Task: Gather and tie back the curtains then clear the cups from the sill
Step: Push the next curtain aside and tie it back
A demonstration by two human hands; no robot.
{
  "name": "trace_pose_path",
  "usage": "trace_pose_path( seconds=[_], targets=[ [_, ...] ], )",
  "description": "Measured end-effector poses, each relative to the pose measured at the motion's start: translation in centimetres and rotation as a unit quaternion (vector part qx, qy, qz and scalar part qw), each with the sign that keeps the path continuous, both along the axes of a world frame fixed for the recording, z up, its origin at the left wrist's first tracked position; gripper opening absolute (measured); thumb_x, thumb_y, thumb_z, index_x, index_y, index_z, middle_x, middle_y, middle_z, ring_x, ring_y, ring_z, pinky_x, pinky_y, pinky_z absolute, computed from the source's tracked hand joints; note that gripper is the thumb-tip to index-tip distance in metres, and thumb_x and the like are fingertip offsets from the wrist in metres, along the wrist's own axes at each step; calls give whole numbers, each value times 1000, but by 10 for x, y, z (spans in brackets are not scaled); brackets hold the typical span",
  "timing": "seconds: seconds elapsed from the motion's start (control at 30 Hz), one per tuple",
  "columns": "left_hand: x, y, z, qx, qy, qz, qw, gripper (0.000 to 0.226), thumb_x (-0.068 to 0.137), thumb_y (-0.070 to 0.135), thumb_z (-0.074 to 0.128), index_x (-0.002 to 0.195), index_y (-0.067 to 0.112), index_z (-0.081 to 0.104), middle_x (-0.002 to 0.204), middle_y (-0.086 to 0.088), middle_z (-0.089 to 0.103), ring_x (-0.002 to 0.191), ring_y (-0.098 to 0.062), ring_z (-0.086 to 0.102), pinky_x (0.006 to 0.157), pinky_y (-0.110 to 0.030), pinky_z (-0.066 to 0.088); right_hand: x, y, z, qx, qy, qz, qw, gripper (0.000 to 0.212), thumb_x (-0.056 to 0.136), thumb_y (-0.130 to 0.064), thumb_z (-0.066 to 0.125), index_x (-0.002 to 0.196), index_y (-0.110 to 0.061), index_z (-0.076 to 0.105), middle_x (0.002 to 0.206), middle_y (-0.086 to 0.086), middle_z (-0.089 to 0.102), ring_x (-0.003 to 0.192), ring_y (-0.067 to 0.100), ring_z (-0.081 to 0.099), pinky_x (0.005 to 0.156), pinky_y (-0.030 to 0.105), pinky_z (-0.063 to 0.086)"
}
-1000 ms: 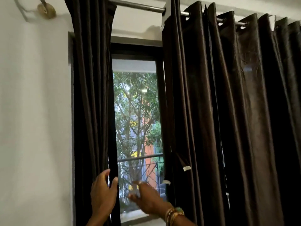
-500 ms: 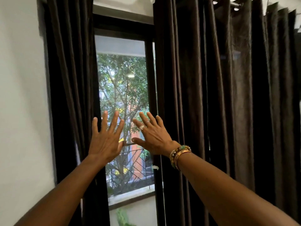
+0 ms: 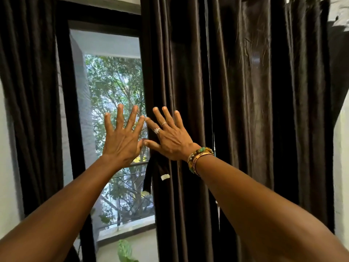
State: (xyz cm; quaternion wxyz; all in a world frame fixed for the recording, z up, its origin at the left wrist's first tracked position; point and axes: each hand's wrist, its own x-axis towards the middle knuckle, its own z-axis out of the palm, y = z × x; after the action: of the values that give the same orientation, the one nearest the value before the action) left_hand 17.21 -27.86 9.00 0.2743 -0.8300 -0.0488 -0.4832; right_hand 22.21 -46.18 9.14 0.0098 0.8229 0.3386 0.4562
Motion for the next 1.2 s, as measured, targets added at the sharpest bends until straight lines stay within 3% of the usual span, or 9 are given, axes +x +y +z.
trace_pose_path(
  seconds=[0.23, 0.37, 0.57, 0.7, 0.77, 0.83, 0.93, 1.03, 1.2],
  targets=[
    [23, -54, -2, -102, 5, -28, 994, 74, 97, 58, 30, 158, 20, 11, 165, -5, -9, 148, -41, -16, 114, -65, -4, 32, -67, 2, 33, 9, 25, 999, 91, 86, -78, 7, 159, -24, 1, 165, 6, -15, 151, 28, -20, 120, 55, -12],
    [34, -73, 7, -149, 28, -33, 988, 74, 101, 54, 28, 158, 15, 2, 165, -6, -13, 149, -36, -16, 117, -60, -5, 54, -105, 6, 50, 25, 11, 998, 88, 89, -76, 10, 158, -23, -4, 164, 5, -21, 148, 25, -26, 120, 54, -15],
    [62, -95, 29, -190, 25, -56, 980, 74, 101, 48, 37, 156, 6, 10, 164, -15, 5, 151, -37, 3, 121, -53, 11, 83, -145, 7, 83, 38, -9, 996, 84, 94, -73, 13, 158, -23, -5, 163, 4, -21, 149, 26, -24, 119, 50, -17],
    [77, -100, 42, -295, -13, -115, 948, 72, 100, 45, 45, 153, 4, 19, 159, -18, 24, 144, -40, 26, 112, -52, 29, 102, -161, 12, 106, 74, -6, 992, 84, 94, -74, 15, 158, -23, -5, 164, 3, -19, 150, 26, -20, 117, 47, -18],
    [85, -97, 50, -378, -53, -161, 910, 68, 98, 45, 51, 148, 3, 30, 148, -21, 41, 132, -42, 41, 103, -51, 38, 109, -164, 16, 121, 95, 11, 988, 84, 94, -73, 17, 159, -22, 1, 166, 5, -10, 152, 28, -8, 121, 49, -6],
    [95, -94, 55, -436, -93, -195, 874, 65, 94, 48, 56, 141, 5, 42, 138, -18, 53, 124, -40, 50, 94, -46, 42, 116, -163, 22, 140, 93, 21, 985, 81, 96, -71, 22, 158, -20, 12, 165, 9, 9, 150, 30, 15, 121, 50, 17],
    [105, -97, 63, -460, -149, -260, 836, 45, 90, 47, 64, 118, 12, 61, 111, -10, 69, 104, -34, 61, 78, -34, 41, 128, -153, 39, 185, 107, 70, 975, 69, 100, -61, 34, 151, -16, 32, 147, 9, 41, 129, 28, 47, 105, 43, 43],
    [114, -99, 74, -452, -196, -287, 822, 24, 94, 31, 62, 109, 13, 66, 103, -10, 70, 95, -33, 62, 74, -33, 41, 134, -127, 61, 233, 89, 140, 958, 51, 99, -54, 44, 135, -19, 54, 125, 2, 58, 110, 21, 60, 88, 31, 49],
    [122, -76, 80, -495, -286, -305, 762, 21, 95, 16, 52, 114, 11, 58, 108, -11, 66, 94, -31, 58, 73, -33, 38, 124, -73, 105, 370, 109, 263, 884, 53, 91, -66, 50, 112, -20, 66, 97, -7, 66, 88, 10, 63, 84, 40, 56]
  ],
)
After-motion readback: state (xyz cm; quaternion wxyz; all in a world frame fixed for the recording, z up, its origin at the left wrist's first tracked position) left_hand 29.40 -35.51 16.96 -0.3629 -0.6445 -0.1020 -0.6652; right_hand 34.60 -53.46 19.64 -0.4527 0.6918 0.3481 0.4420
